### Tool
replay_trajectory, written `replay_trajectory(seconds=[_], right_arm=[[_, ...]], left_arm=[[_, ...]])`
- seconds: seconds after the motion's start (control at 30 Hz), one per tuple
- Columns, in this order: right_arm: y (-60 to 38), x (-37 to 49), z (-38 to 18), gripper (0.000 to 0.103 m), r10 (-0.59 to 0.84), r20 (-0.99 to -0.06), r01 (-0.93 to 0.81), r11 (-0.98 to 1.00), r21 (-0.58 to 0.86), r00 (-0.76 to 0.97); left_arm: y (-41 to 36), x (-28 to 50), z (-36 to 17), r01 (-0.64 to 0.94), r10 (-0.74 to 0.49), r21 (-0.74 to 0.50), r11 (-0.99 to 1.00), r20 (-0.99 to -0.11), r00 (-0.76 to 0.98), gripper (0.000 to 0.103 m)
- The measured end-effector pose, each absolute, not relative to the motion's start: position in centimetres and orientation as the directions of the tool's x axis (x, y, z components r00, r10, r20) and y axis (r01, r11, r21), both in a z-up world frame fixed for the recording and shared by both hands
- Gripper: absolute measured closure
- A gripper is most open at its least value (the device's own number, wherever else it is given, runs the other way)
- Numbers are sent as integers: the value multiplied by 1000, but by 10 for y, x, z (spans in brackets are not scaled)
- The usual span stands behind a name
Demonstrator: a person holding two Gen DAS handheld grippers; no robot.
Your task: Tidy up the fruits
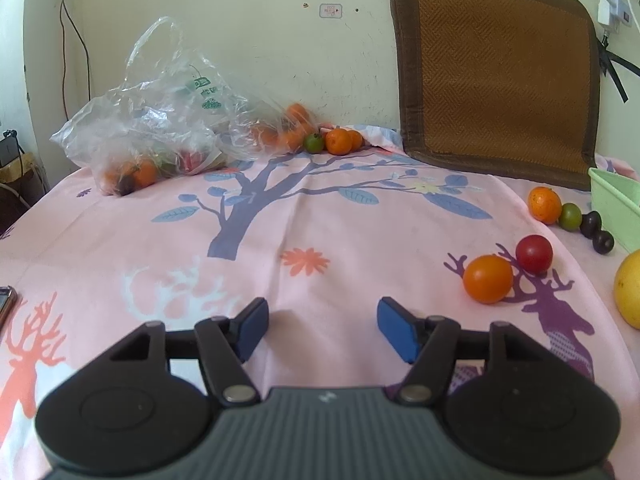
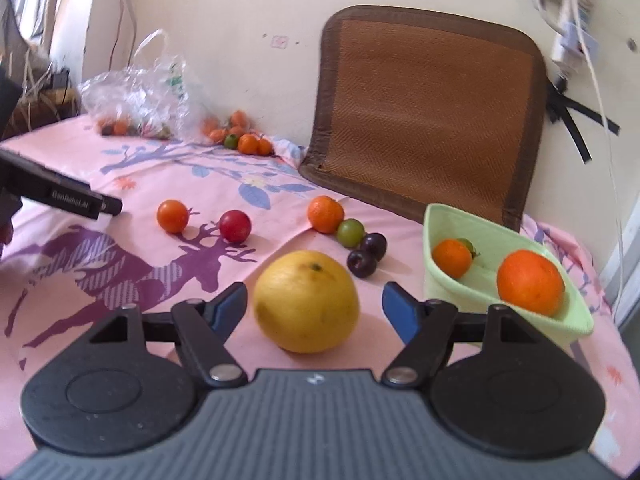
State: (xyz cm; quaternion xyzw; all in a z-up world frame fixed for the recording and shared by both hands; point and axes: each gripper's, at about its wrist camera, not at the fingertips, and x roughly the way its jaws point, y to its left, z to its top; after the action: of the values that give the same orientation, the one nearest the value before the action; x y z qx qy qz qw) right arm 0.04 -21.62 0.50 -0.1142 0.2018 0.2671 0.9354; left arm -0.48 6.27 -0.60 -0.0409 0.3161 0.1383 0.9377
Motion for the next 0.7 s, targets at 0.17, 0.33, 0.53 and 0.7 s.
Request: replay_trajectory(seconds=[0.17, 0.33, 0.53, 0.7], right_arm=[[-233, -5, 1, 27, 474, -413, -527, 850, -16, 778], [-248, -3, -5, 27, 501, -397, -509, 856, 92, 769], [-255, -1, -14, 27, 519, -400, -503, 851, 153, 755], [-261, -1, -14, 27, 536, -389, -505, 842, 188, 749]], left_arm=[[65, -3, -6, -307, 253, 18, 951, -612, 749, 32], [64, -2, -6, -318, 271, 34, 947, -613, 742, 27], [65, 0, -6, -328, 283, 43, 944, -617, 734, 23], [66, -3, -1, -330, 281, 37, 943, -616, 736, 25]])
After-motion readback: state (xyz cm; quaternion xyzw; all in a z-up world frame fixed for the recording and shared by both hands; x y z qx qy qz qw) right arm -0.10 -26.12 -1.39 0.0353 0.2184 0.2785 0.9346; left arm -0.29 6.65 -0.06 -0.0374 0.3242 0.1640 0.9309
